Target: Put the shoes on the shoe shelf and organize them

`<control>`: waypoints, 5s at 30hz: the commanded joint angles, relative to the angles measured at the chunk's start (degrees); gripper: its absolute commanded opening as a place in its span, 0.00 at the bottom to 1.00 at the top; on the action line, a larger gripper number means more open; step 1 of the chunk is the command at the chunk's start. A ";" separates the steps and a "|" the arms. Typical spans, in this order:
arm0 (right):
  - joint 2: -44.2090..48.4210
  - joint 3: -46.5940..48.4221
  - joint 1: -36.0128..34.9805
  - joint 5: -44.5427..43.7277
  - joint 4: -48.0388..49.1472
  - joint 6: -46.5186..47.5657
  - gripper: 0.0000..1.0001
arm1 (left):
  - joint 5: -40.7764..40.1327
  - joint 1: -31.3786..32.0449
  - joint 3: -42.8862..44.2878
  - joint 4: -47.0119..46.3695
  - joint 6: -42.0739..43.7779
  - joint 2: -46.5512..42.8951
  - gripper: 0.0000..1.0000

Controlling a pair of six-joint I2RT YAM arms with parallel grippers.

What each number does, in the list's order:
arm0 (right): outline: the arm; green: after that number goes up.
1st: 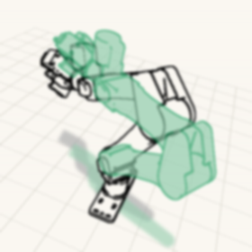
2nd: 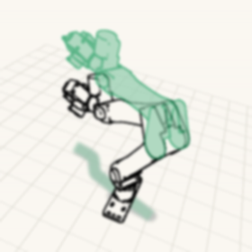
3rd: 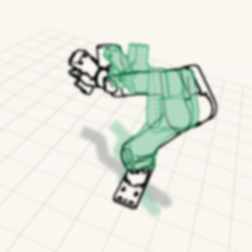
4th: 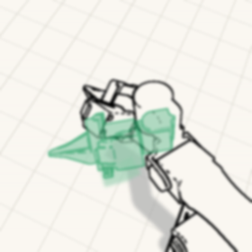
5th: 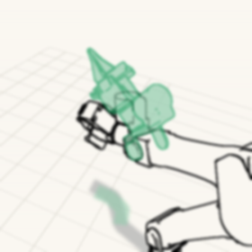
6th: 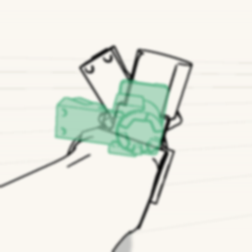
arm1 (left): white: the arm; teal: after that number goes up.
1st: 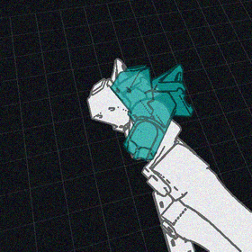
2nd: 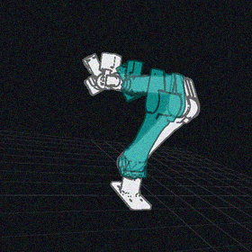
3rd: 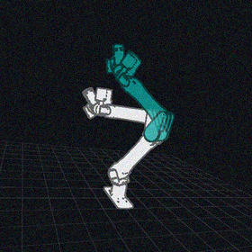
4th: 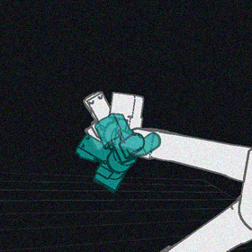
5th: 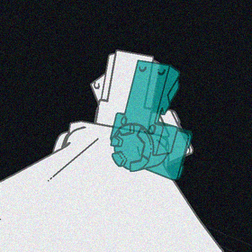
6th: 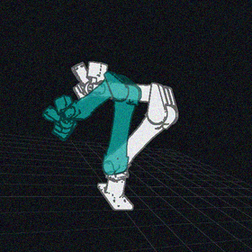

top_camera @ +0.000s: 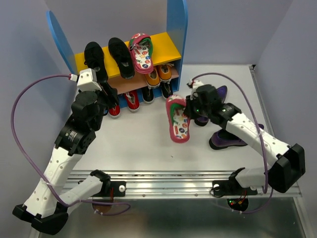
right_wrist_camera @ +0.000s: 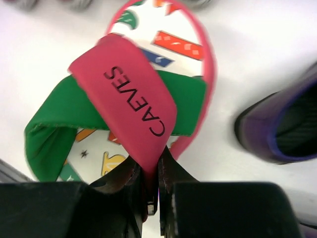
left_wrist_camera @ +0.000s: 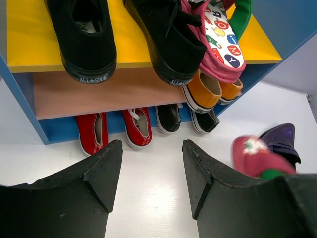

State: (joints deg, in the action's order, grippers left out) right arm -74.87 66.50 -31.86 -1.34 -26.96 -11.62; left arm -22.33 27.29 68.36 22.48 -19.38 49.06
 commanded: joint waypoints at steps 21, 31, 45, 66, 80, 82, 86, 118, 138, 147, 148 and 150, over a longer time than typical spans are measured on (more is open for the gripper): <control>-4.41 -13.67 -9.36 -24.40 13.53 -17.26 0.83 | -3.25 0.13 -2.97 -1.74 -1.98 -3.53 0.63; -1.41 -19.21 -14.46 -30.63 9.20 -23.98 0.77 | -1.76 0.13 -4.64 -3.93 -3.21 -2.83 0.66; -14.42 -17.37 -14.46 -31.44 19.66 -29.08 0.44 | -1.05 0.13 -4.55 -2.71 -4.00 -3.27 0.66; 2.97 6.94 -14.46 -20.81 -8.36 -8.34 0.01 | -11.95 0.13 -4.63 -3.84 -4.27 -6.43 0.66; -6.68 36.75 -13.94 -29.50 -9.25 0.19 0.01 | -12.83 0.13 -4.72 -2.62 -4.18 -9.51 0.65; -10.37 42.03 -13.33 -30.12 -8.90 1.24 0.01 | -13.18 0.13 -4.64 -2.09 -4.44 -9.94 0.65; -16.35 48.54 -9.56 -30.47 -5.66 1.95 0.01 | -13.80 0.13 -5.25 -2.35 -4.35 -11.09 0.65; -40.60 63.12 -5.32 -37.76 25.20 6.16 0.01 | -14.41 0.13 -2.26 1.25 -4.18 -10.39 0.65; -49.49 70.08 -1.28 -34.52 26.34 4.58 0.01 | -14.41 0.13 -1.47 2.83 -5.41 -11.70 0.65; -50.11 69.82 -0.22 -31.97 26.26 1.43 0.01 | -14.76 0.13 -1.21 3.45 -5.58 -12.41 0.65; -50.02 69.99 -0.22 -31.71 26.26 0.64 0.06 | -14.85 0.13 -1.21 3.62 -5.58 -12.41 0.65; -49.58 69.82 -0.22 -30.66 26.17 -0.07 0.21 | -14.76 0.13 -1.21 3.62 -5.67 -12.58 0.65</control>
State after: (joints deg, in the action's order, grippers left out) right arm -125.60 132.73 -32.67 -34.02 -7.88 -8.82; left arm -35.66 27.29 64.86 26.92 -24.62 37.23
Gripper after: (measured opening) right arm 0.181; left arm 0.654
